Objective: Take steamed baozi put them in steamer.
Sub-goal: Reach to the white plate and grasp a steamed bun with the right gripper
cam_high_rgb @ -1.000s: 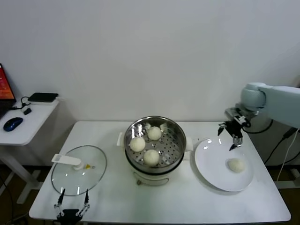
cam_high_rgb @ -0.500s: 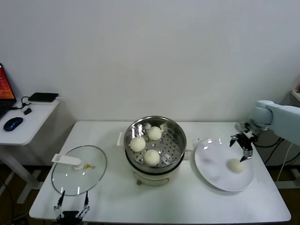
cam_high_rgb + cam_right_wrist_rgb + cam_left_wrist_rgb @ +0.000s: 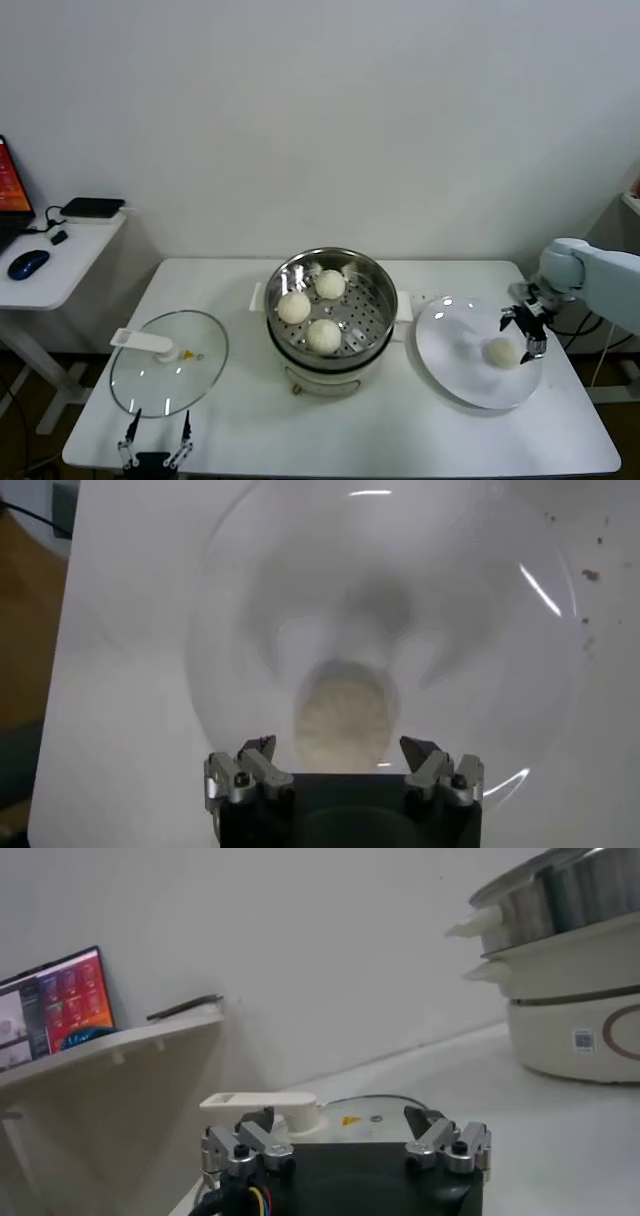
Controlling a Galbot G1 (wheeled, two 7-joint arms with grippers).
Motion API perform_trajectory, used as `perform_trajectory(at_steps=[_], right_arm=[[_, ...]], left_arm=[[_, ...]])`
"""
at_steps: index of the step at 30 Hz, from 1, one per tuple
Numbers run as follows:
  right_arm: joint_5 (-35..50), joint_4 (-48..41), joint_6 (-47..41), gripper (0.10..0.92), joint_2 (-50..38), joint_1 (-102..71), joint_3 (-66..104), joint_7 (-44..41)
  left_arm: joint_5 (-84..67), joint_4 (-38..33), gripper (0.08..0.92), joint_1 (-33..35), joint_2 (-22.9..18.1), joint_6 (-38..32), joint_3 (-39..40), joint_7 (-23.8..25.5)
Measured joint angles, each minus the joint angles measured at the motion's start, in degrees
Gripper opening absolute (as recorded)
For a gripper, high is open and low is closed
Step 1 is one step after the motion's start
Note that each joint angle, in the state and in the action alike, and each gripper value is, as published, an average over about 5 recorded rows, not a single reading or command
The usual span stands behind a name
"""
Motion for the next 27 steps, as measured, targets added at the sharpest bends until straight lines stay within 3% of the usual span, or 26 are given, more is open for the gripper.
perform_trajectory(at_steps=[13,22,27], right_arm=[[-2.15,-2.87,0.16,0.816,0.88,-5.49,5.0,0.32],[-2.7,-3.01,0.29,0.59,0.63,-6.34,6.61,0.6],[-2.36,-2.16,0.31,0.561,-0.02,-5.14,5.98,0.6]], left_arm=[[0.04,-0.07,0.823,0.21,0.0,-0.18,0.0,-0.04],[0.03,-0.28,0.823,0.07,0.0,-0.19,-0.02,-0.08],[0.01,-0.48,0.823,0.09,0.0,-0.19,0.04,-0.09]])
